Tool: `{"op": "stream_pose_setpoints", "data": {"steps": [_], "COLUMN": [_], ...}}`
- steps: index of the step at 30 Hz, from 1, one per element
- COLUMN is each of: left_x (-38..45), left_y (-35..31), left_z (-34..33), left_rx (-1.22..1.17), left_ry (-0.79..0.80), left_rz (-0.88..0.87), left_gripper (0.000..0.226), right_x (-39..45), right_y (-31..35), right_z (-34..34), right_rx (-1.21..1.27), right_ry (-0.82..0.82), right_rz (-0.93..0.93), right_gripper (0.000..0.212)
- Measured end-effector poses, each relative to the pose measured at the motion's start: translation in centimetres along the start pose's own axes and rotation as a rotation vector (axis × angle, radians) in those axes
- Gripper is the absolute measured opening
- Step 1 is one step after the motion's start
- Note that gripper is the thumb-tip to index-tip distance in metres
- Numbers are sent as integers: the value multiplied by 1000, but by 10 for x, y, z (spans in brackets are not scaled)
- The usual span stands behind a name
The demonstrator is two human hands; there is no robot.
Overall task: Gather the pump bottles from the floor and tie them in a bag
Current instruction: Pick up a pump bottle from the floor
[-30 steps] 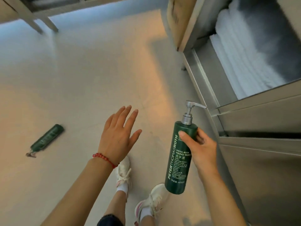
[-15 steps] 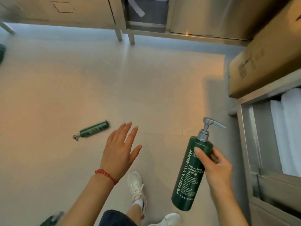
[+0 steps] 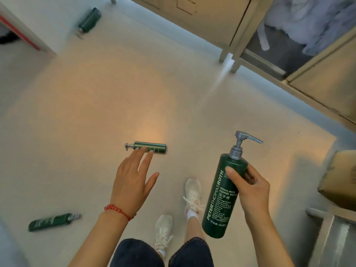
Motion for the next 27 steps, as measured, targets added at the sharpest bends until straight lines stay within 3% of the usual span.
{"op": "stream_pose_setpoints", "data": {"steps": [11,15,21,27], "left_x": [51,63,92,111], "left_y": [100,140,203,269], "left_z": [1,-23,-67,-168], "left_rx": [-164,-208,-249,-541], "left_ry": [-164,-207,-210,-158], "left_rz": [380,466,506,835], "left_gripper": [66,52,48,48], "right_x": [104,126,162,206], "right_y": [58,43,-1,-58], "right_z": [-158,-216,-291,-359], "right_rx": [-237,-315,-380,-455], "right_ry": [373,448,497,586], "right_rz": [61,52,24,20], "right_gripper": [34,32,29,21]}}
Point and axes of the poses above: each hand's wrist, its own x-axis towards the middle knuckle, its own z-axis out of the back of the hand, y = z × x, the point moved 7 cm from there along x, towards the middle knuckle, and after that the axes turned 5 degrees about -y, right-handed, at the moved point
